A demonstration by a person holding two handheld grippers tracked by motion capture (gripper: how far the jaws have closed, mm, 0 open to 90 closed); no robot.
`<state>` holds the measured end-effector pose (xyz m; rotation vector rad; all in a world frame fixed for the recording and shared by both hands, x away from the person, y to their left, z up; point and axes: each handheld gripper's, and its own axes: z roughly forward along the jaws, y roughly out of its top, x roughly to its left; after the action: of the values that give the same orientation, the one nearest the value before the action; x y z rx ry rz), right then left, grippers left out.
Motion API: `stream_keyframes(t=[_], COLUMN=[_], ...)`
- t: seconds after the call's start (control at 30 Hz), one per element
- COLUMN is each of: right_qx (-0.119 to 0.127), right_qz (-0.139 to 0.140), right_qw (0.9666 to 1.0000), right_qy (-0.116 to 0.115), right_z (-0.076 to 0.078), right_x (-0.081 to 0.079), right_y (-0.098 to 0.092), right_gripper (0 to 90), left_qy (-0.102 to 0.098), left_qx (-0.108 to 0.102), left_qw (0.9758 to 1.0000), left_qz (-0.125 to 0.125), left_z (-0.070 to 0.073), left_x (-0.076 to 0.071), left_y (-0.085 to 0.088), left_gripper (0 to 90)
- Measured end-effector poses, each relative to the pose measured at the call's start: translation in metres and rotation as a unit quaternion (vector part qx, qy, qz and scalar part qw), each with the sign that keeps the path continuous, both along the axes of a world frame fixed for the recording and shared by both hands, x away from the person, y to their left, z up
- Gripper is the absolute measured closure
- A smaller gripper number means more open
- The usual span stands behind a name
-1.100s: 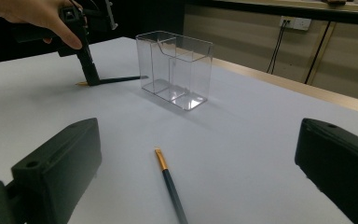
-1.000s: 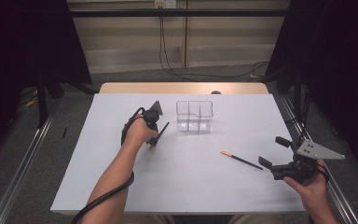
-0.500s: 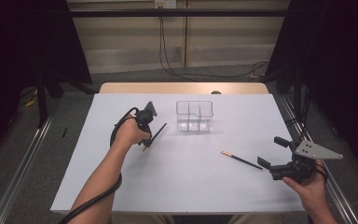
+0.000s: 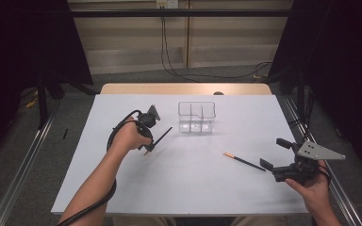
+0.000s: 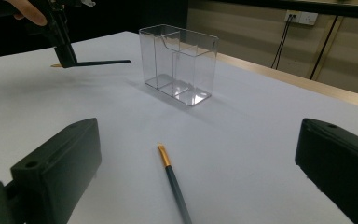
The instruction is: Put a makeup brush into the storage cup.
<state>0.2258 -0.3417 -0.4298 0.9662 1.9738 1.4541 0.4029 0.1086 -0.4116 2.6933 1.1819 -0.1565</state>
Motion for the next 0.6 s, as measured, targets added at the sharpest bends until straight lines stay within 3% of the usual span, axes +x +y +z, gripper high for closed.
stream_keyframes(t=[0.27, 0.6], right_qx=[-0.001, -0.004], right_qz=[0.005, 0.008], right_qw=[1.0000, 0.9999], right_qy=[0.002, 0.006], right_z=[-0.001, -0.001], right_x=[0.001, 0.002], right_y=[0.002, 0.003], right_gripper=[0.0, 0.0], left_qy=[0.002, -0.001], left_qx=[-0.011, -0.022], left_qw=[0.9997, 0.9978], left_qz=[-0.020, -0.063], left_z=[0.001, 0.004], left_x=[-0.011, -0.020], left_y=[-0.005, -0.014], left_gripper=[84.2, 84.2])
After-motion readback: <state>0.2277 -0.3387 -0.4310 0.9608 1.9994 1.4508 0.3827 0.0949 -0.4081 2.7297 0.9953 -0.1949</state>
